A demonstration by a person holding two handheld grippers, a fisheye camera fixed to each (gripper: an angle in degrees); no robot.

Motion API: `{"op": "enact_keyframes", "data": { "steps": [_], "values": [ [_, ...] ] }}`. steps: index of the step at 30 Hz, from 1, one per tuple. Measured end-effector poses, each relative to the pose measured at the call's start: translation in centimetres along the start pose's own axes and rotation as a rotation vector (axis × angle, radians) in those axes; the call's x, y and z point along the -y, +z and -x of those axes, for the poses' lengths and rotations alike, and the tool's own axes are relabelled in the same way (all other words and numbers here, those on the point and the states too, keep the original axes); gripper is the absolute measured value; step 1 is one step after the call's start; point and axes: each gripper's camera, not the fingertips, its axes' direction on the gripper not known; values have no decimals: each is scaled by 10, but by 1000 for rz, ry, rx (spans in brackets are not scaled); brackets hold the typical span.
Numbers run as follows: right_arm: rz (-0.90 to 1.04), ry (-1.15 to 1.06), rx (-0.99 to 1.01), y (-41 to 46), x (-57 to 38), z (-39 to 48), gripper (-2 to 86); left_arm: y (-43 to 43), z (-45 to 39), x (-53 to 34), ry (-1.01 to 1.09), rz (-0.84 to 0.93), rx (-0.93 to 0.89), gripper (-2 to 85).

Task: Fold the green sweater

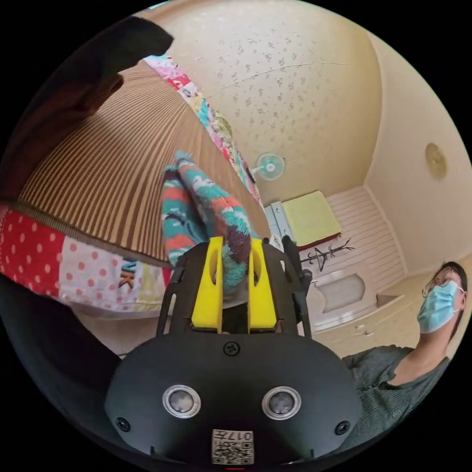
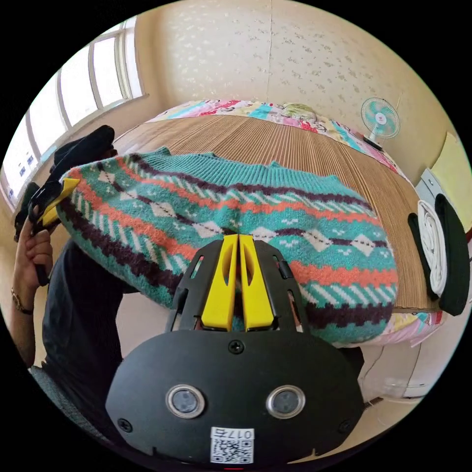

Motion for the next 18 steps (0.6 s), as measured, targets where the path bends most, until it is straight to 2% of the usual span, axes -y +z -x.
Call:
{"op": "enact_keyframes", "data": {
  "steps": [3, 5, 6, 7, 8, 10, 12, 15, 17, 18],
  "values": [
    [-160, 130, -45, -44, -10, -44, 5, 45, -66, 27, 196, 38, -43, 78],
    [-127, 214, -171, -50, -15, -77, 5, 84, -106, 37, 295, 80, -55, 78],
    [-45, 253, -229, -40, -17, -99, 5, 113, -128, 40, 337, 108, -73, 78],
    [81, 248, -190, -20, -18, -119, 6, 130, -139, 40, 354, 124, -84, 78],
    [115, 244, -147, -11, -21, -127, 6, 164, -160, 37, 384, 157, -114, 78],
    [49, 269, -47, -10, -34, -148, 7, 219, -187, 24, 435, 214, -161, 78],
    [27, 298, 6, -11, -39, -159, 7, 299, -213, -5, 495, 347, -179, 79],
    [-13, 293, 58, -15, -48, -170, 8, 384, -225, -47, 523, 564, -91, 87],
    [-40, 316, 120, -26, -58, -183, 8, 392, -223, -60, 491, 598, -88, 103],
    [-46, 350, 149, -35, -67, -195, 8, 378, -223, -62, 497, 564, -168, 118]
  ]
}}
